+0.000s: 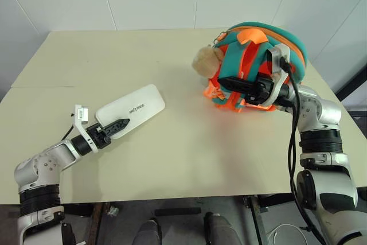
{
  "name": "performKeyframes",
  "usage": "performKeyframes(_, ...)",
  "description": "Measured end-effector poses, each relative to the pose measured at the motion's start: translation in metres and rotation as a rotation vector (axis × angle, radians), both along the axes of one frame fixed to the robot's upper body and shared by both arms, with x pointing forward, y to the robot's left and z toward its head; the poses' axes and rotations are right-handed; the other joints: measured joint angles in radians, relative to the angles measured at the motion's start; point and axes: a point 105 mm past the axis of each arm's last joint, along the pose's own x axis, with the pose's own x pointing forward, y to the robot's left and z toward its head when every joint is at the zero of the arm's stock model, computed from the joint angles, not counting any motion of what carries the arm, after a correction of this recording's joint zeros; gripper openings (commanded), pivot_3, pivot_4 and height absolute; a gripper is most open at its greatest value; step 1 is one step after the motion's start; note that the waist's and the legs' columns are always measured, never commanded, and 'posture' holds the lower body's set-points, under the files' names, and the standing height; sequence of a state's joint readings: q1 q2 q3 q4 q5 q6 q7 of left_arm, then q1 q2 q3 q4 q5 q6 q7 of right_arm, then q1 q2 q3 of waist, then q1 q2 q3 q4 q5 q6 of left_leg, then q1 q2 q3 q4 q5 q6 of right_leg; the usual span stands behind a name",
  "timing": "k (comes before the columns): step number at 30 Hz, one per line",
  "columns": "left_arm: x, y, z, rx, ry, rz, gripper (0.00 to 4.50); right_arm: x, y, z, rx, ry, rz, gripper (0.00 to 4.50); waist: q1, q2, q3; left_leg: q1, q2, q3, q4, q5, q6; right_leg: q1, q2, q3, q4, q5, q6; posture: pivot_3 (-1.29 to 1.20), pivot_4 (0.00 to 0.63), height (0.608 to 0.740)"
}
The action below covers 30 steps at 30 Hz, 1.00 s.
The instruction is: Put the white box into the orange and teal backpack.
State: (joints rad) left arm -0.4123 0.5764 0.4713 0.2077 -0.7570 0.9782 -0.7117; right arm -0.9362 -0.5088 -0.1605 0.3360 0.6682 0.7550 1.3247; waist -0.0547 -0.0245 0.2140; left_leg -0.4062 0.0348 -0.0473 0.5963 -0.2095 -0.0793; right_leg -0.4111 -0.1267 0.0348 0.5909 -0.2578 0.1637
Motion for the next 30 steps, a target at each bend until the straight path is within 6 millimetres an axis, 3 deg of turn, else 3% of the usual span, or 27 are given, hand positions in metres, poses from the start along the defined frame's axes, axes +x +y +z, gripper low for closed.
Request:
performKeyframes(6, -0.002, 0.011, 0.004, 0.034, -0.017, 0.027, 1.29, -0.035, 0.011, 0.010, 0.017, 0.085, 0.189, 0.01, 0.005, 0.000, 0.000, -0.001, 0.000, 0.000, 0.000, -0.001, 0.001, 0.000, 0.000, 0.000, -0.001, -0.001, -0.001, 0.00, 0.150, 0.740)
performKeyframes(12, -0.012, 0.026, 0.021, 0.018, -0.100, 0.041, 1.29, -0.073, -0.006, -0.011, -0.091, 0.235, 0.298, 0.01, 0.023, 0.000, 0.000, -0.001, 0.000, 0.000, 0.000, -0.003, 0.001, -0.001, 0.000, 0.000, -0.001, -0.003, -0.001, 0.00, 0.150, 0.740)
performKeyframes(15, -0.020, 0.030, 0.027, 0.021, -0.134, 0.032, 1.29, -0.080, -0.013, -0.022, -0.150, 0.276, 0.309, 0.01, 0.025, 0.000, 0.000, -0.001, 0.000, 0.000, 0.001, -0.004, 0.001, -0.001, 0.000, 0.000, -0.001, -0.003, -0.001, 0.00, 0.150, 0.740)
performKeyframes(21, -0.037, 0.015, 0.045, 0.092, -0.264, -0.056, 1.29, -0.058, -0.038, -0.054, -0.288, 0.275, 0.156, 0.01, 0.026, -0.001, 0.000, -0.001, 0.000, 0.001, 0.003, -0.005, 0.001, 0.000, 0.000, 0.000, -0.003, -0.003, -0.001, 0.00, 0.150, 0.740)
performKeyframes(24, -0.042, -0.002, 0.059, 0.135, -0.351, -0.136, 1.29, -0.045, -0.046, -0.064, -0.330, 0.236, 0.088, 0.01, 0.026, -0.002, 0.000, -0.001, 0.000, 0.001, 0.003, -0.005, 0.001, 0.000, 0.000, 0.000, -0.003, -0.003, -0.001, 0.00, 0.150, 0.740)
performKeyframes(30, -0.046, -0.041, 0.100, 0.228, -0.609, -0.300, 1.29, -0.033, -0.050, -0.065, -0.352, 0.186, 0.040, 0.01, 0.029, -0.002, 0.000, -0.002, 0.000, 0.001, 0.005, -0.005, 0.001, 0.001, 0.000, 0.000, -0.003, -0.002, 0.000, 0.00, 0.150, 0.740)
